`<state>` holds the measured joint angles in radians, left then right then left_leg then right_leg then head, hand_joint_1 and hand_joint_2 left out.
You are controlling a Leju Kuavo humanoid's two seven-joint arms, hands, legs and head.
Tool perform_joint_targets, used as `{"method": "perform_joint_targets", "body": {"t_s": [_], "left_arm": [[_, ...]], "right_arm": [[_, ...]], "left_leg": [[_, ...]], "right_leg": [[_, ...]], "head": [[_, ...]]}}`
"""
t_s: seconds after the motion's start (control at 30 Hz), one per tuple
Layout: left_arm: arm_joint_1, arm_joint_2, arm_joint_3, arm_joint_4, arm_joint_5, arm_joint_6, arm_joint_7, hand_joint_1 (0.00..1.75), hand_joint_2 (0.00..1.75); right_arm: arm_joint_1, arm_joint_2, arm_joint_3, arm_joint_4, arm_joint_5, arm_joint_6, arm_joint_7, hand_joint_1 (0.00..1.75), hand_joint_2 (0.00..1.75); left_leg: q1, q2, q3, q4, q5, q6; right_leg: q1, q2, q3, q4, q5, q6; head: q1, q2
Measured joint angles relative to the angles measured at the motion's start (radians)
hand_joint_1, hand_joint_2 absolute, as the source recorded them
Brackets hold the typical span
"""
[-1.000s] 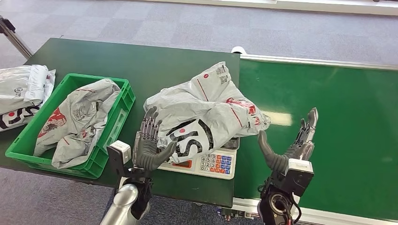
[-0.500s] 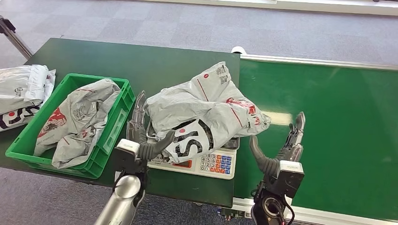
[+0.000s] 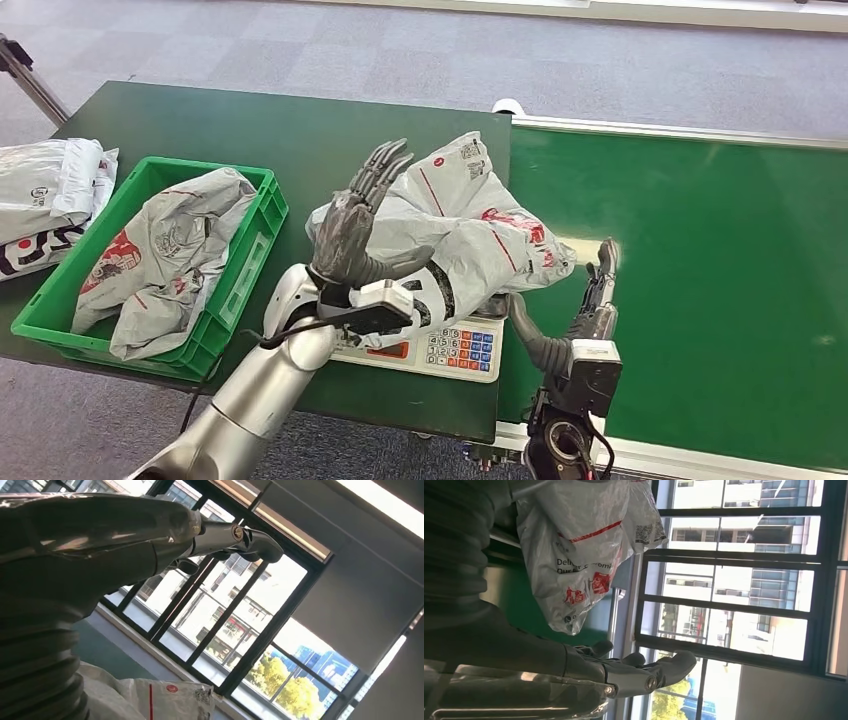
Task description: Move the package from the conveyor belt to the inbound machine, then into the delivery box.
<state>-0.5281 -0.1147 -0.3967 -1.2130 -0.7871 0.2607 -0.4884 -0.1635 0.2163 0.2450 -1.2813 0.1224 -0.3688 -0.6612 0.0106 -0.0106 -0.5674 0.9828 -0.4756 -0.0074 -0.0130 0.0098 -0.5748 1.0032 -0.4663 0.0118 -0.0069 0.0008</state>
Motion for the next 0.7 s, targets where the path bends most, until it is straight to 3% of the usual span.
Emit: {"method": "perform_joint_targets", "body": {"t_s": [0.5, 0.7], "left_arm": [[-0.178, 0.009, -0.110, 0.337, -0.010, -0.354, 0.204, 0.00, 1.75], [-0.230, -0.004, -0.144, 0.484, -0.018, -0.406, 0.242, 0.00, 1.75]], "right_arm": [[0.013, -0.002, -0.007, 0.002, -0.009, 0.011, -0.004, 0.00, 1.75], [0.013, -0.005, -0.014, 0.002, -0.009, 0.016, 0.004, 0.00, 1.75]], "left_leg": [[0.000, 0.001, 0.000, 0.000, 0.000, 0.000], [0.000, 0.001, 0.000, 0.000, 0.000, 0.000]], "right_leg": [[0.000, 0.001, -0.001, 0.000, 0.000, 0.000], [0.000, 0.000, 0.000, 0.000, 0.000, 0.000]], "head": [[0.000, 0.000], [0.000, 0.000]]}}
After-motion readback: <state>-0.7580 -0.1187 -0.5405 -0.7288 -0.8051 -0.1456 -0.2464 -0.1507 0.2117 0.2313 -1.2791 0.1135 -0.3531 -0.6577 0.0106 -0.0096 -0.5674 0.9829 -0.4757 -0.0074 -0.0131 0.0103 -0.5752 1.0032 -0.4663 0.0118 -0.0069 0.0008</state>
